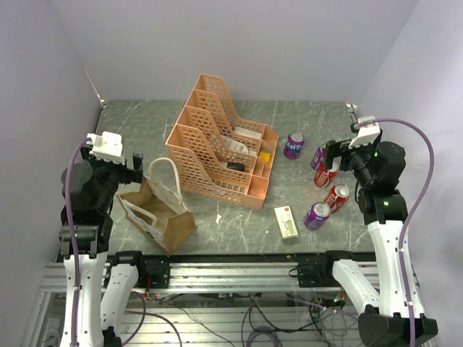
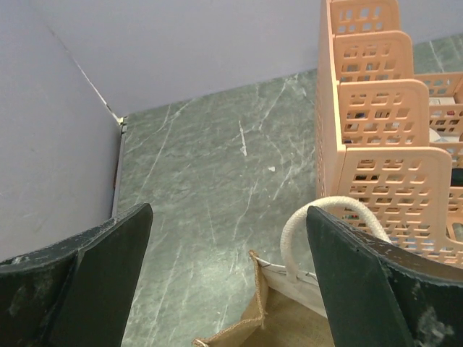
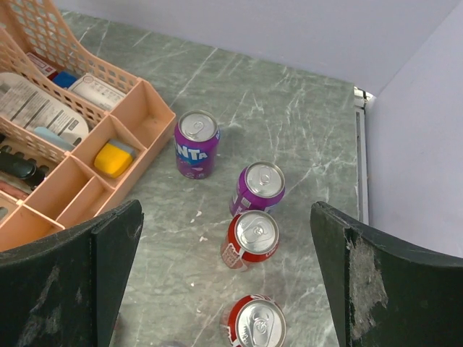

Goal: Place the beverage into the canvas bag

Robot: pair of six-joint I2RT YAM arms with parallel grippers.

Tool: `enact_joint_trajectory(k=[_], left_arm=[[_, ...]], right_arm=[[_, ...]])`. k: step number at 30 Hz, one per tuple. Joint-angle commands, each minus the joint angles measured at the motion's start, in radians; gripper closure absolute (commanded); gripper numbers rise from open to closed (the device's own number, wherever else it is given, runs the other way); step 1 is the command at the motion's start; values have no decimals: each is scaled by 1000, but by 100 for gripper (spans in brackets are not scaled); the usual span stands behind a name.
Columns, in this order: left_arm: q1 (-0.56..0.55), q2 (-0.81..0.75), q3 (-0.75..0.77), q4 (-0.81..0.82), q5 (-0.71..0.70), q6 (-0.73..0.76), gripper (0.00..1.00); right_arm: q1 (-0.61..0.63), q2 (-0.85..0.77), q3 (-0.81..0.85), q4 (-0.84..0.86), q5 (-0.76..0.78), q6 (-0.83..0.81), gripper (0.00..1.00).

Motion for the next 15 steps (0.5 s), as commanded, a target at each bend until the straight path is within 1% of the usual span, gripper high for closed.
enact_joint_trajectory(k=[1, 6, 15], left_arm=[[17, -8, -16, 5, 43, 22, 2], [20, -5, -19, 3, 39, 35, 2], [23, -4, -6, -63, 99, 108, 2]], right_arm=[[9, 4, 14, 10, -20, 12, 0], [11, 9, 2, 19, -43, 3, 0], [13, 23, 26, -1, -55, -15, 0]])
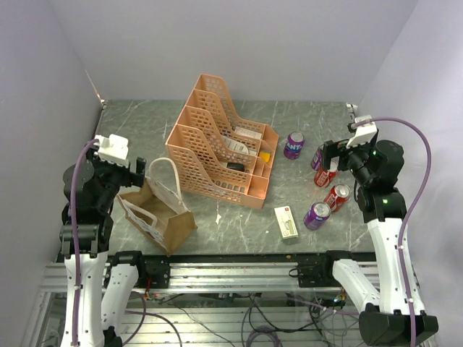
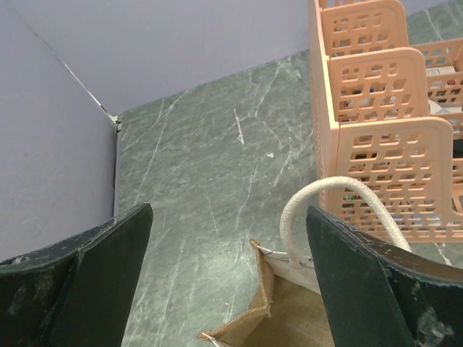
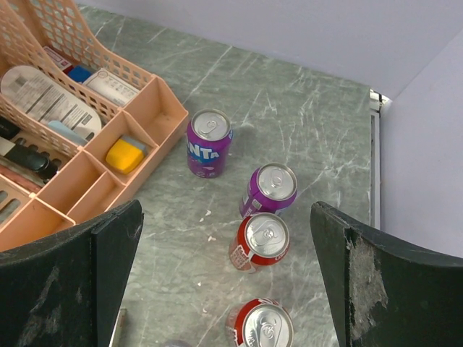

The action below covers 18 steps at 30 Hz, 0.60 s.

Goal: Place the beverage into the canvas bag

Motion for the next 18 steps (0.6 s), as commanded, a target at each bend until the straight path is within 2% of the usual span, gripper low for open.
enact_joint_trajectory(k=[1, 7, 15, 18], left_arm=[[13, -3, 12, -38, 63, 47, 2], [14, 76, 34, -107, 122, 104, 2], [15, 130, 126, -366, 310, 269, 2], [14, 138, 149, -517, 414, 402, 4]], right_arm=[[8, 13, 26, -8, -11, -20, 0], [8, 19, 21, -16, -6, -33, 0], [8, 5, 7, -19, -26, -36, 0], [8, 5, 3, -19, -30, -38, 0]])
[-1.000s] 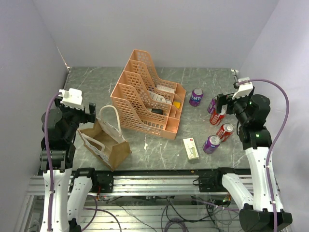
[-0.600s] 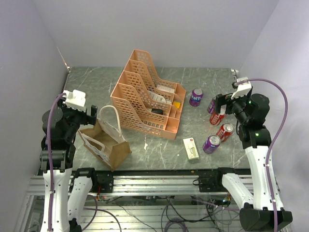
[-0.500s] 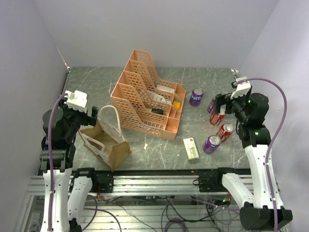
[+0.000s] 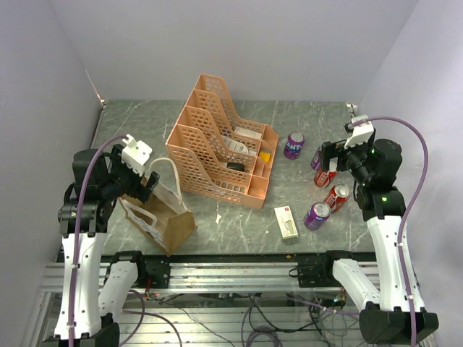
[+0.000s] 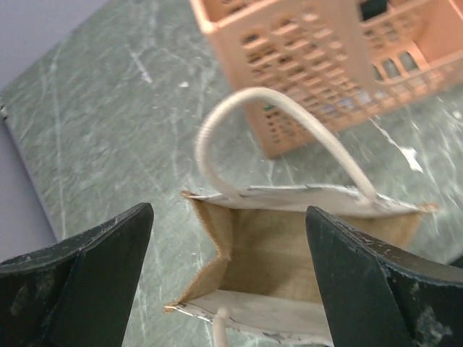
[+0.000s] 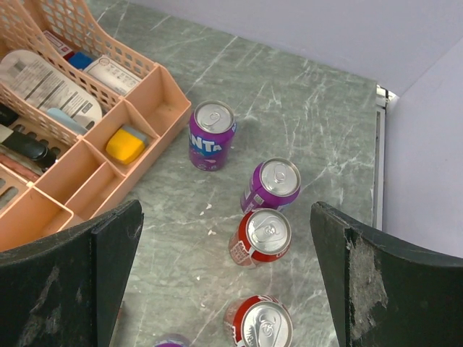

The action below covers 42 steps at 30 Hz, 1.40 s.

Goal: Place the beverage into the canvas bag

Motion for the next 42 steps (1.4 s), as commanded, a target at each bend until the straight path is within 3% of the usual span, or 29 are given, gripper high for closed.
enact_joint_trajectory(k=[1, 6, 10, 16, 21, 34, 42], left_arm=[[10, -9, 70, -219, 176, 185, 6], [11, 8, 117, -371, 225, 393, 5], [10, 81, 125, -460, 184, 512, 7], [11, 113, 123, -438, 134, 564, 11], [11, 154, 187, -534, 179, 654, 10], [10, 108, 359, -702, 36, 707, 8], [10, 23, 321, -705, -38, 684, 8]], right_arm=[[7, -15, 2, -4, -14, -11, 0], [7, -2, 8, 2, -18, -9, 0], [6, 8, 8, 7, -29, -6, 0], [7, 9, 4, 10, -36, -7, 0], [7, 7, -2, 9, -36, -10, 0], [7, 8, -8, 12, -48, -11, 0], [6, 5, -17, 14, -45, -18, 0]])
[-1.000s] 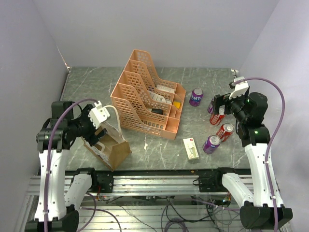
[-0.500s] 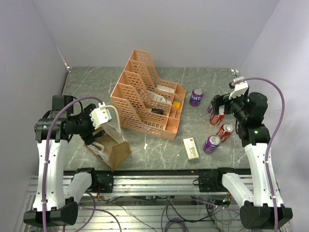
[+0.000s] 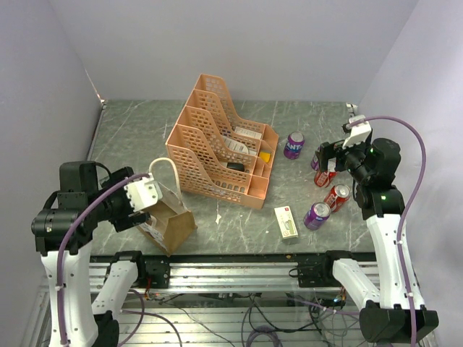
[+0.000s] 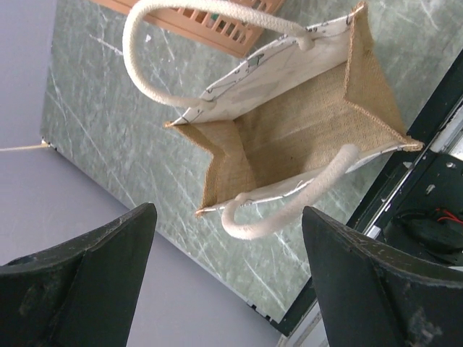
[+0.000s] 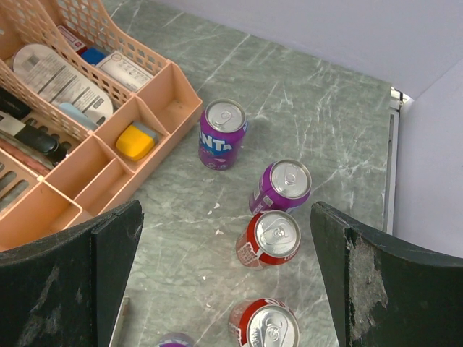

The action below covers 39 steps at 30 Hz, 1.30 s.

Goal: Place the beverage into the canvas bag

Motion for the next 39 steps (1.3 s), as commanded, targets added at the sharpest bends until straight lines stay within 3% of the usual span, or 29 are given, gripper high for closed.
enact_joint_trajectory(k=[1, 8, 15, 19, 24, 26, 30, 35, 39], left_arm=[[9, -39, -40, -26, -76, -8, 7], [10, -87, -130, -24, -78, 9, 10], [9, 51, -110, -21, 14, 11, 27], [7, 104, -121, -23, 24, -7, 46], [2, 80, -148, -23, 95, 8, 83], [-3, 74, -152, -23, 135, 5, 91], [-18, 74, -165, -22, 220, -8, 93], [-40, 89, -177, 25, 295, -26, 93], [-133, 145, -158, 133, 319, -177, 93]], right_arm=[[6, -7, -17, 14, -5, -17, 0], [7, -3, -22, 21, -18, -12, 0], [7, 1, -28, 22, -34, -13, 0], [7, 14, -38, 29, -1, -29, 0], [7, 109, -25, 25, -45, -17, 0], [9, 155, -2, 10, -64, -13, 0], [8, 191, 29, 1, -104, -17, 0], [32, 264, 124, -95, -265, -74, 0], [103, 314, 182, -128, -374, -112, 0]])
